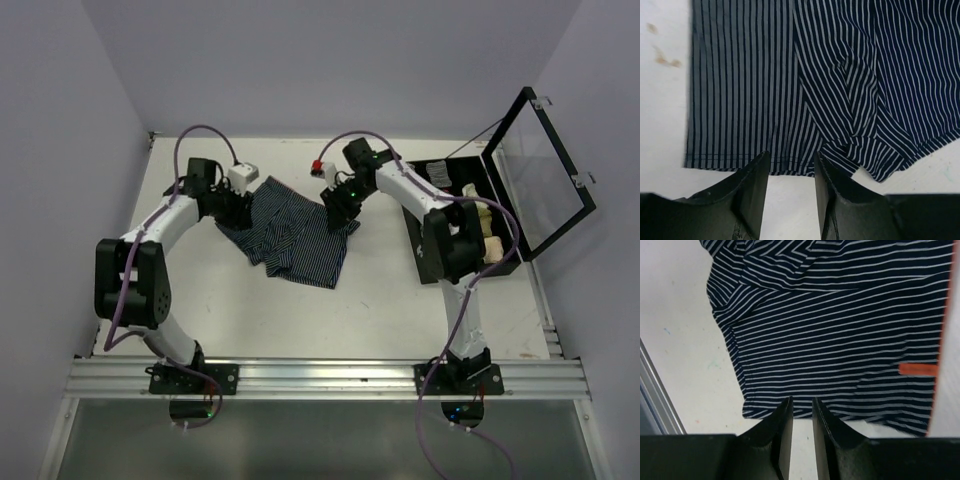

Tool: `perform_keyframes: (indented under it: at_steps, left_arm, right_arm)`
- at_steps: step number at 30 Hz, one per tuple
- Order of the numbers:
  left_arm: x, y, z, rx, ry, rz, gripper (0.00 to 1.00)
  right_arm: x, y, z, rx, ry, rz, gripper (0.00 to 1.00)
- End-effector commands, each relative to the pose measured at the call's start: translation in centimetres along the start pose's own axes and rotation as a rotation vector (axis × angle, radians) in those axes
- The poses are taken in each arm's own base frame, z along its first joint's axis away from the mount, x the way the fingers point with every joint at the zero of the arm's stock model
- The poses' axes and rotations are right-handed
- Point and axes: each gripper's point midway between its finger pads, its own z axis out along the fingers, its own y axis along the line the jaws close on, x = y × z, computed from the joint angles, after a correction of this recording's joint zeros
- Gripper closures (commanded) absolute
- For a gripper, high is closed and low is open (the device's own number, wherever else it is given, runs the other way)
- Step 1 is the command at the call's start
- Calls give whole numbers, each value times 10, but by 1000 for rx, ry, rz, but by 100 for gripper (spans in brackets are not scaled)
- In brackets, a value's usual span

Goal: Roll the underwear
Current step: Flatten the underwear

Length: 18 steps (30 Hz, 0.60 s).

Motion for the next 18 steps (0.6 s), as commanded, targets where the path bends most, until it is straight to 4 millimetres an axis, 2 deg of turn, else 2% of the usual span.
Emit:
perform_keyframes:
  at_steps: [1,5,6,7,8,9,10,11,12,13,14,15,17,18]
  left_arm:
    - [24,-17,20,53,90,9,57]
    - [49,-7,35,26,191,-48,61]
    - [48,-2,38,13,199,-48,62]
    - [57,3,44,8,228,-67,63]
    - [60,8,46,6,244,-77,64]
    - [52,17,47,-8,231,-77,65]
    - [57,27,51,-12,244,-100,66]
    - [45,39,51,-26,228,-78,66]
    - [48,49,55,-43,243,-74,66]
    - [42,54,57,-48,237,-54,65]
    - [23,62,56,-54,204,-5,63]
    - [17,64,57,-48,192,10,62]
    - [-6,66,52,-41,139,56,56]
    - [-19,59,45,-11,96,75,54]
  right_arm:
    - [40,-17,29,-1,104,88,75]
    - [74,-13,34,0,190,92,76]
    - [77,-6,32,-7,198,82,76]
    - [90,8,37,-35,236,82,77]
    - [95,17,39,-54,248,71,77]
    - [98,27,41,-78,259,61,78]
    - [105,51,46,-134,277,44,78]
    - [107,63,48,-162,282,30,78]
    - [108,84,55,-203,298,-6,76]
    - [109,99,57,-235,302,-27,75]
    - [106,115,60,-280,292,-53,70]
    - [103,133,64,-316,295,-87,68]
    - [84,148,58,-348,241,-136,62]
    - [78,145,55,-335,224,-146,61]
